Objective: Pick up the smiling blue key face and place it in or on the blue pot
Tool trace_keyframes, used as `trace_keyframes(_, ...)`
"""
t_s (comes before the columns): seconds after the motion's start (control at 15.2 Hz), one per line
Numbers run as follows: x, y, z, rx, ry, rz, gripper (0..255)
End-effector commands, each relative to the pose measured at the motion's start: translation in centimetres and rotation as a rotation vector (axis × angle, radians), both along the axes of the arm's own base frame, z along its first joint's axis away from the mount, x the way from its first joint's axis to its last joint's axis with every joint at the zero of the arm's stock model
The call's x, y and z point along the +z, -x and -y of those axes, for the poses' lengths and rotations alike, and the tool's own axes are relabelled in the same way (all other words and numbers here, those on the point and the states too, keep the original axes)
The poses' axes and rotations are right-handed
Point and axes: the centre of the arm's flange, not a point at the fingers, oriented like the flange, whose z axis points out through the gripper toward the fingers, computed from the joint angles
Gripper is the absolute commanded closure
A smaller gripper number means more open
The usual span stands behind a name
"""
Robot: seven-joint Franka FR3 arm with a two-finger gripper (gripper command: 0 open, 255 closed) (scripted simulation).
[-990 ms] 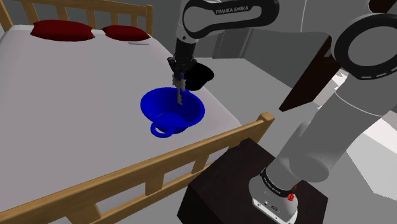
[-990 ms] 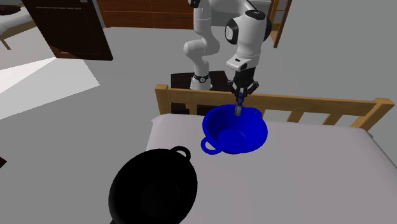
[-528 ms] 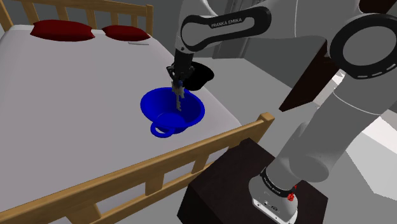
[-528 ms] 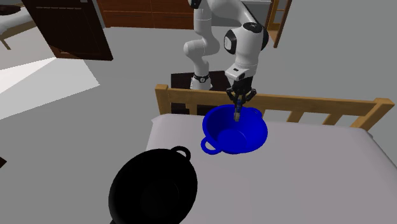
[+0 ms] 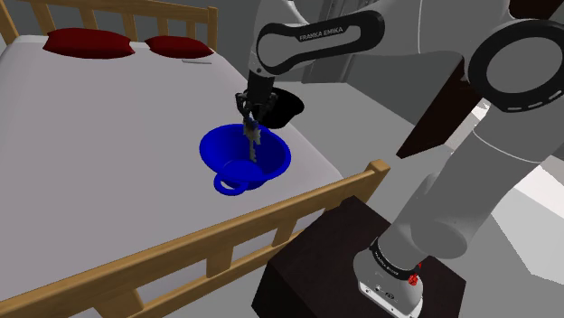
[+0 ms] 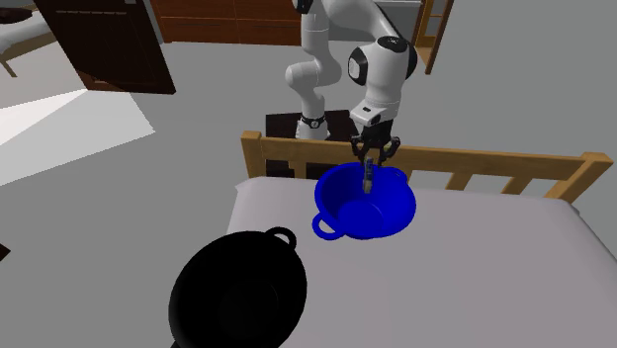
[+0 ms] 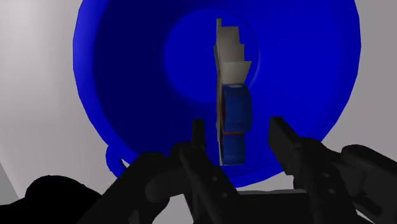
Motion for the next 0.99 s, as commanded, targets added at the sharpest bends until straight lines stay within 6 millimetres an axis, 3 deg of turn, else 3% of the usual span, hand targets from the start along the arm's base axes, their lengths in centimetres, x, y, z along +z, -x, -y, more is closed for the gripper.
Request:
trace_keyframes(0.0, 0.0, 0.0, 0.0, 0.0, 0.0, 0.0, 0)
trace_keyframes(0.26, 0.0, 0.0, 0.0, 0.0, 0.0, 0.0, 0)
trace_keyframes(0.53, 5.0, 0.3, 0.0, 0.0, 0.0, 0.0, 0)
trace_keyframes(0.92, 5.0, 0.3, 0.0, 0.0, 0.0, 0.0, 0)
